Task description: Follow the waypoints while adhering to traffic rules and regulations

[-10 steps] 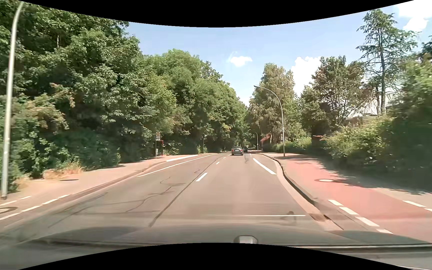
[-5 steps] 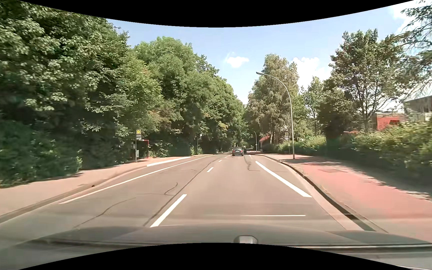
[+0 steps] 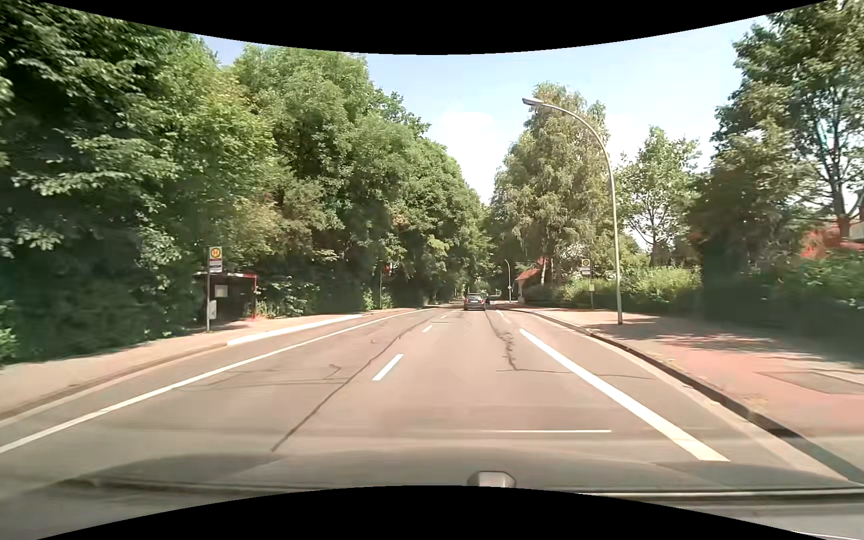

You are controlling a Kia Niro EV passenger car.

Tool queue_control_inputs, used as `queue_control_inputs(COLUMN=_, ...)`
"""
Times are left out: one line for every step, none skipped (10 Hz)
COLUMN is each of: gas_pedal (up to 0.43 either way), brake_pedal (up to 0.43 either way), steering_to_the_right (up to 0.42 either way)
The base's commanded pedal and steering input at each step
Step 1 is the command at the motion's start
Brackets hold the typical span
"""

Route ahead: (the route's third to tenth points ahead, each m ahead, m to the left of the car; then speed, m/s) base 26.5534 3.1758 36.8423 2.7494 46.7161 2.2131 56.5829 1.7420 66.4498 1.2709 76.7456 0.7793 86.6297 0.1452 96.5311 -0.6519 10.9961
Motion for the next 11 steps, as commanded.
queue_control_inputs(gas_pedal=0.177, brake_pedal=0.018, steering_to_the_right=0.013)
queue_control_inputs(gas_pedal=0.177, brake_pedal=0.018, steering_to_the_right=0.012)
queue_control_inputs(gas_pedal=0.177, brake_pedal=0.018, steering_to_the_right=0.012)
queue_control_inputs(gas_pedal=0.177, brake_pedal=0.018, steering_to_the_right=0.011)
queue_control_inputs(gas_pedal=0.169, brake_pedal=0.018, steering_to_the_right=0.01)
queue_control_inputs(gas_pedal=0.169, brake_pedal=0.018, steering_to_the_right=0.009)
queue_control_inputs(gas_pedal=0.169, brake_pedal=0.018, steering_to_the_right=0.008)
queue_control_inputs(gas_pedal=0.169, brake_pedal=0.018, steering_to_the_right=0.008)
queue_control_inputs(gas_pedal=0.169, brake_pedal=0.018, steering_to_the_right=0.008)
queue_control_inputs(gas_pedal=0.157, brake_pedal=0.018, steering_to_the_right=0.008)
queue_control_inputs(gas_pedal=0.157, brake_pedal=0.018, steering_to_the_right=0.007)
